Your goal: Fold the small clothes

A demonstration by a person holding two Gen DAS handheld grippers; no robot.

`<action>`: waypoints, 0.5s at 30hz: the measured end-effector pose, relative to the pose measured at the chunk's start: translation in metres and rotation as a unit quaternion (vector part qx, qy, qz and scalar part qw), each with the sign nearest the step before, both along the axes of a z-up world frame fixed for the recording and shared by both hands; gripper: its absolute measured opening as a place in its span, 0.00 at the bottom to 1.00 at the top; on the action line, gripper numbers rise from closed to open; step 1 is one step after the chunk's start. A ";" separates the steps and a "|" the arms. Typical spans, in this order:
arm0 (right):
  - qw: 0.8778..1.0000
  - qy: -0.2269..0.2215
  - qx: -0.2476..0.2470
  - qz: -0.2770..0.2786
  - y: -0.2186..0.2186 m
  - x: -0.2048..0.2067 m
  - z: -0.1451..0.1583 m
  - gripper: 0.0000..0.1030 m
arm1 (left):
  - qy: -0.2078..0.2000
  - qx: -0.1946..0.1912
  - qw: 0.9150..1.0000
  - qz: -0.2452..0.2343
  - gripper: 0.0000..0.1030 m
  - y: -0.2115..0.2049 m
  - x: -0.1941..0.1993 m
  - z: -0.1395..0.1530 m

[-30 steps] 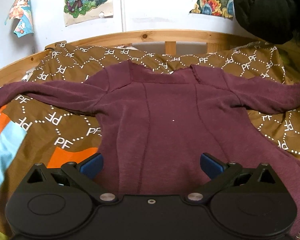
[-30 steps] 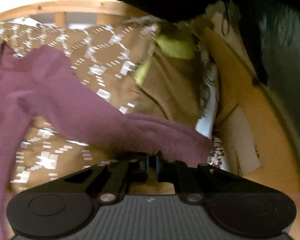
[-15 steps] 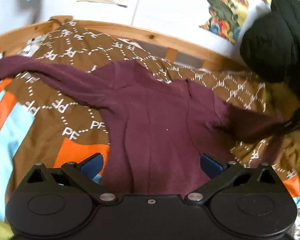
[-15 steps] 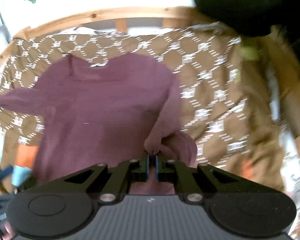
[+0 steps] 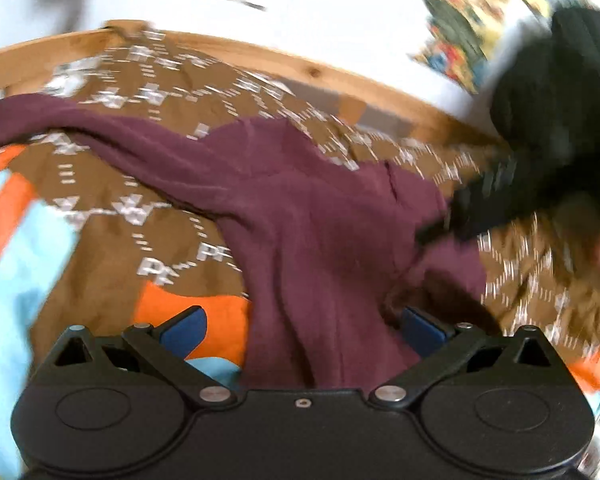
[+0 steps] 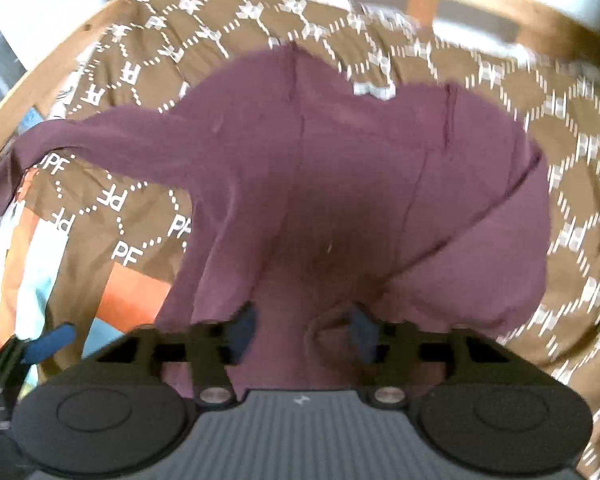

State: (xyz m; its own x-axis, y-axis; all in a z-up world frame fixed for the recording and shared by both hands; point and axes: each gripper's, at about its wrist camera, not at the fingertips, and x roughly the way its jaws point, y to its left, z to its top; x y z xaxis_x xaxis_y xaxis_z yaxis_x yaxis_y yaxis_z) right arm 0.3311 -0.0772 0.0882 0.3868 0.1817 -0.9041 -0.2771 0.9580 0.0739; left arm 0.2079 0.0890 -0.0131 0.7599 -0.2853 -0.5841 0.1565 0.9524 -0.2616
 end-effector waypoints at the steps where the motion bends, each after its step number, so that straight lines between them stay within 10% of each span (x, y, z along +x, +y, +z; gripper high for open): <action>1: 1.000 -0.009 0.003 0.001 -0.007 -0.002 0.004 0.66 | 0.003 0.006 1.000 -0.015 0.99 -0.009 0.006 -0.005; 8: 0.992 -0.125 -0.030 -0.008 -0.089 -0.050 -0.014 0.87 | -0.001 -0.004 0.998 -0.056 0.99 -0.056 0.017 -0.030; 15: 0.928 -0.275 -0.242 0.068 -0.143 -0.088 -0.091 0.84 | 0.021 -0.072 0.996 -0.053 0.93 -0.073 0.040 -0.050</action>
